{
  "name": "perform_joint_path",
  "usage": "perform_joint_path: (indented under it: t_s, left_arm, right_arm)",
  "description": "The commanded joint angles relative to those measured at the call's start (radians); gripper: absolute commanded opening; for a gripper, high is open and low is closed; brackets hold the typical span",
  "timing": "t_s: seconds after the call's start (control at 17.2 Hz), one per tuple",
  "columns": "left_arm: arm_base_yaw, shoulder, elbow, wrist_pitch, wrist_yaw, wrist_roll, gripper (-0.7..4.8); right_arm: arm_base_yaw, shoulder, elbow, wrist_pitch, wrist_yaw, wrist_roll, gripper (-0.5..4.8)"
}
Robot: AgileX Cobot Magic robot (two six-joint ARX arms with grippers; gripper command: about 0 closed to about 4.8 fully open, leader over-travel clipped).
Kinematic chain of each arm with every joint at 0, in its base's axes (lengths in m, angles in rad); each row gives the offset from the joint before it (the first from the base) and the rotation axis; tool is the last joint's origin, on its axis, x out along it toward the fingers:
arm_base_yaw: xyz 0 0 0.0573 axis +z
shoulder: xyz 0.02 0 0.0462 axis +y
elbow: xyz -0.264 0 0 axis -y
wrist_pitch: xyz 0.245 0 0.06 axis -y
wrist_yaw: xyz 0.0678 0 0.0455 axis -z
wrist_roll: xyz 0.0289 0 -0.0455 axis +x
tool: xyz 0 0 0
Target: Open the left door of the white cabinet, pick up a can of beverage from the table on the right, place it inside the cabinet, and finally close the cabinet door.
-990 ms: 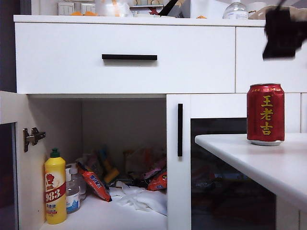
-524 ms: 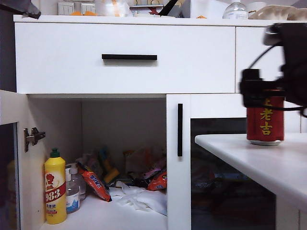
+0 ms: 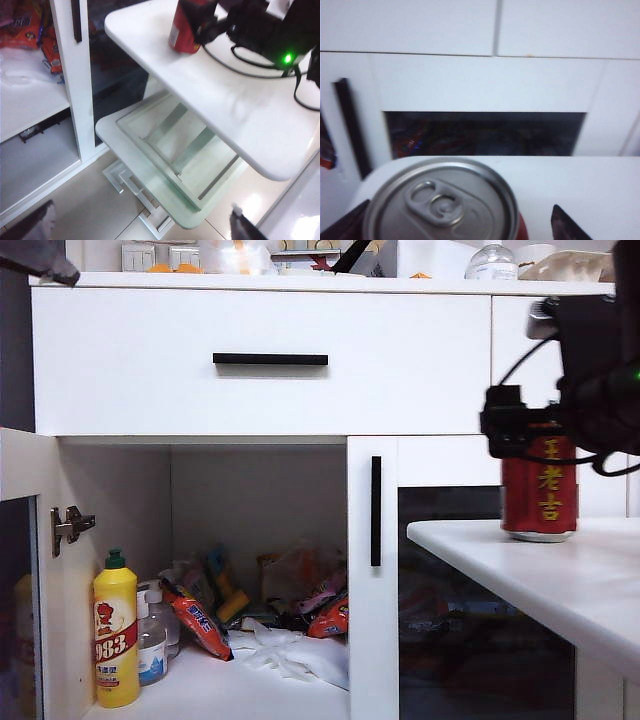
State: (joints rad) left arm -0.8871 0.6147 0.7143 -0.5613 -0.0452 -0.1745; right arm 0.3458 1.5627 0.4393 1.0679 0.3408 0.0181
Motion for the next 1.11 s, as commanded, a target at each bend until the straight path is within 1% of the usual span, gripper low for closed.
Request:
perform_joint_path:
  t_s: [0.06, 0.29, 0.41, 0.47, 0.52, 0.58, 0.64, 0.76, 0.87, 0.93, 0.99, 1.11]
  left_arm:
    - [0.001, -0.002, 0.002, 0.008, 0.0, -0.002, 4.79]
    - [0.001, -0.002, 0.002, 0.009, 0.0, -0.002, 4.79]
    - [0.001, -0.002, 0.002, 0.009, 0.0, -0.002, 4.79]
    - [0.001, -0.002, 0.002, 0.009, 0.0, -0.002, 4.79]
    - [0.001, -0.002, 0.002, 0.009, 0.0, -0.002, 4.79]
    - [0.001, -0.002, 0.002, 0.009, 0.0, -0.002, 4.79]
    - [0.001, -0.002, 0.002, 0.008, 0.0, -0.002, 4.79]
    - [0.001, -0.002, 0.002, 0.009, 0.0, -0.002, 4.79]
    - [0.001, 0.0, 0.0, 0.027, -0.012, 0.012, 4.79]
    - [0.001, 0.002, -0.009, 0.063, -0.027, 0.027, 4.79]
    - [0.002, 0.007, -0.026, 0.107, -0.053, 0.037, 4.79]
    - [0.004, 0.019, -0.085, 0.219, -0.181, 0.037, 4.79]
  right_arm:
    - [-0.021, -0.003, 0.003, -0.043, -0.003, 0.002, 4.79]
    - [-0.021, -0.003, 0.003, -0.037, -0.003, 0.016, 4.79]
    - [-0.021, -0.003, 0.003, -0.039, -0.004, 0.044, 4.79]
    - [-0.021, -0.003, 0.003, -0.039, -0.005, 0.045, 3.98]
    - [-0.021, -0.003, 0.003, -0.039, -0.005, 0.045, 3.02]
    - [-0.021, -0.003, 0.003, -0.039, -0.01, 0.045, 2.9]
    - [-0.021, -0.004, 0.003, -0.039, -0.013, 0.045, 2.9]
    - [-0.021, -0.007, 0.003, -0.037, -0.061, 0.045, 2.9]
    - [-0.009, -0.023, 0.003, -0.036, -0.153, 0.04, 2.91]
    - [0.008, -0.046, 0.004, -0.034, -0.193, 0.04, 2.91]
    - [0.026, -0.071, 0.01, -0.037, -0.216, 0.04, 2.91]
    - [0.074, -0.141, 0.044, -0.055, -0.271, 0.041, 2.92]
